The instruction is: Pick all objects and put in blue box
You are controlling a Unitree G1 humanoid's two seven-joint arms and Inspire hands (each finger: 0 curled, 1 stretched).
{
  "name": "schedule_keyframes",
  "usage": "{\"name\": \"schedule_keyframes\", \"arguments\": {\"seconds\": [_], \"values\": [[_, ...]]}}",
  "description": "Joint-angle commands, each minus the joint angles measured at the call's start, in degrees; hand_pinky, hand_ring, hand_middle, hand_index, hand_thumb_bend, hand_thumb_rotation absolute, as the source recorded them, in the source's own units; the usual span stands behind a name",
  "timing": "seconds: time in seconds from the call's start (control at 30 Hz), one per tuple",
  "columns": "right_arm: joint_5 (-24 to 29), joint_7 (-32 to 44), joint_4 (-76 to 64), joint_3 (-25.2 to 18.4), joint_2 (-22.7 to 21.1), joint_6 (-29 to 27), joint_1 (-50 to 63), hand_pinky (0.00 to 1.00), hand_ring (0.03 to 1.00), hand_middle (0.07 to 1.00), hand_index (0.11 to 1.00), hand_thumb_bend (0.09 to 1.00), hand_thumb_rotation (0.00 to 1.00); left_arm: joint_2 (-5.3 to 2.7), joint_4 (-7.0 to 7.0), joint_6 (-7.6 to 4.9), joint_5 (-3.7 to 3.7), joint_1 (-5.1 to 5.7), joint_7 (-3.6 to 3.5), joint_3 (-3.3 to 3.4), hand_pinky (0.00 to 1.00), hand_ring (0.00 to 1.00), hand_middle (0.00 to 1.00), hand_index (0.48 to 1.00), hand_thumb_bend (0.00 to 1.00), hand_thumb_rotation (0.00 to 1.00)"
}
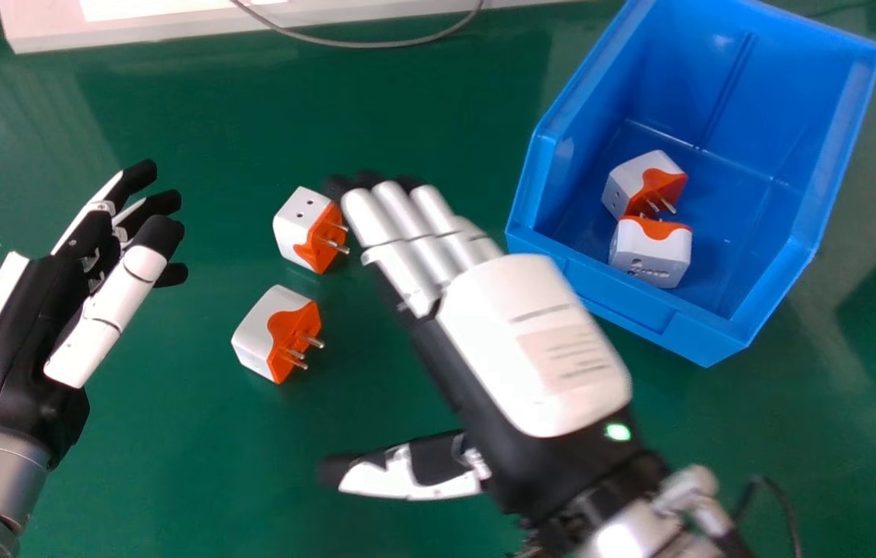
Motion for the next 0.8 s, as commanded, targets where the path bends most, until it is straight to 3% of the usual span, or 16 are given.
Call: {"name": "schedule_keyframes", "arguments": {"seconds": [0.0, 0.17, 0.47, 0.7, 0.77], "values": [[1.5, -0.2, 2.8, 1.0, 2.5, -0.7, -4.4, 0.92, 1.000, 1.000, 0.982, 0.542, 0.25, 0.33, 0.13, -1.81, -0.01, -0.37, -0.07, 0.12, 0.79, 0.87, 0.90, 0.926, 0.75, 0.76], [4.0, 1.4, 11.8, 0.4, 2.6, -0.8, -12.8, 0.93, 1.000, 1.000, 0.981, 0.548, 0.23, 0.25, 1.18, -3.00, -0.25, -0.52, -0.32, 0.01, 0.79, 0.87, 0.90, 0.926, 0.75, 0.76], [7.5, 3.0, 24.5, 0.6, 1.9, -1.7, -24.1, 0.92, 1.000, 1.000, 0.972, 0.544, 0.19, -0.39, 0.64, -3.87, -0.21, 0.04, 0.28, -0.08, 0.79, 0.87, 0.90, 0.926, 0.75, 0.76], [7.3, 3.4, 31.8, 2.0, 1.4, -2.6, -30.7, 0.91, 1.000, 1.000, 0.962, 0.555, 0.15, -0.86, 1.26, -5.55, -0.31, 1.01, 0.59, 0.85, 0.80, 0.87, 0.90, 0.928, 0.74, 0.77], [7.3, 4.4, 33.8, 2.6, 1.6, -2.5, -32.8, 0.90, 0.994, 0.998, 0.957, 0.565, 0.15, -1.23, 1.17, -5.99, -0.18, 1.56, 1.13, 1.19, 0.80, 0.87, 0.90, 0.929, 0.73, 0.77]]}}
